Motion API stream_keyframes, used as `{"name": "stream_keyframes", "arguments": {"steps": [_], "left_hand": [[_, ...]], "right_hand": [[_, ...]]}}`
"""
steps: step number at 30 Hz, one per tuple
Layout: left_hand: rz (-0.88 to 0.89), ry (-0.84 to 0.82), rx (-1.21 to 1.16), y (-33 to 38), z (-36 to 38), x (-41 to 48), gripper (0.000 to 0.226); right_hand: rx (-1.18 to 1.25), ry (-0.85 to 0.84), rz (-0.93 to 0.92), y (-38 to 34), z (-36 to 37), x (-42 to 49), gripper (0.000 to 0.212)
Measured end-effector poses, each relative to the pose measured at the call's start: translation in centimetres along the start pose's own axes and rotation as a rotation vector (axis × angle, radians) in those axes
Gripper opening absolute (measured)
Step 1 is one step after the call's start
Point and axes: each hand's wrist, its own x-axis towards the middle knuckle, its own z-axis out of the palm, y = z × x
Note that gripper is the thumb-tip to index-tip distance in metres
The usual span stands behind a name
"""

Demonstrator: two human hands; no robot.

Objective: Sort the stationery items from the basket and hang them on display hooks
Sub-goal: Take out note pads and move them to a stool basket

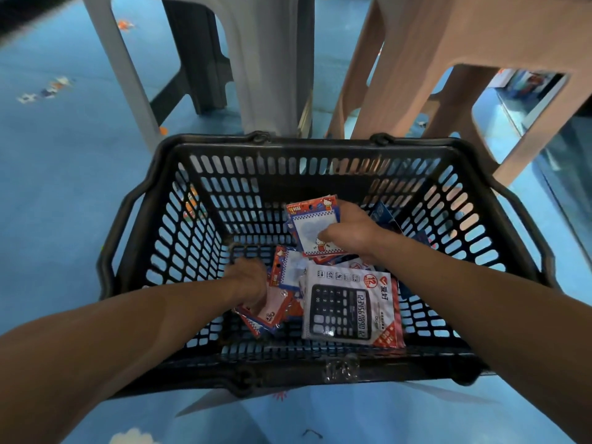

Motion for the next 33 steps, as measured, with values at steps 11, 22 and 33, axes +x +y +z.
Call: {"name": "stream_keyframes", "arguments": {"steps": [11, 22, 33], "left_hand": [[-0.051, -0.078, -0.291, 0.5, -0.4, -1.9, 0.101], [-0.049, -0.133, -0.338, 0.2, -0.6, -2.2, 0.091], [-0.038, -0.235, -0.677, -1.2, -2.9, -2.8, 0.051]], "right_hand": [[0.017, 0.002, 0.040, 0.3, 0.4, 0.0, 0.035], [0.029, 0.018, 0.059, 0.4, 0.4, 0.4, 0.037], [0.068, 0.037, 0.073, -0.1, -0.4, 0.0, 0.031]]}}
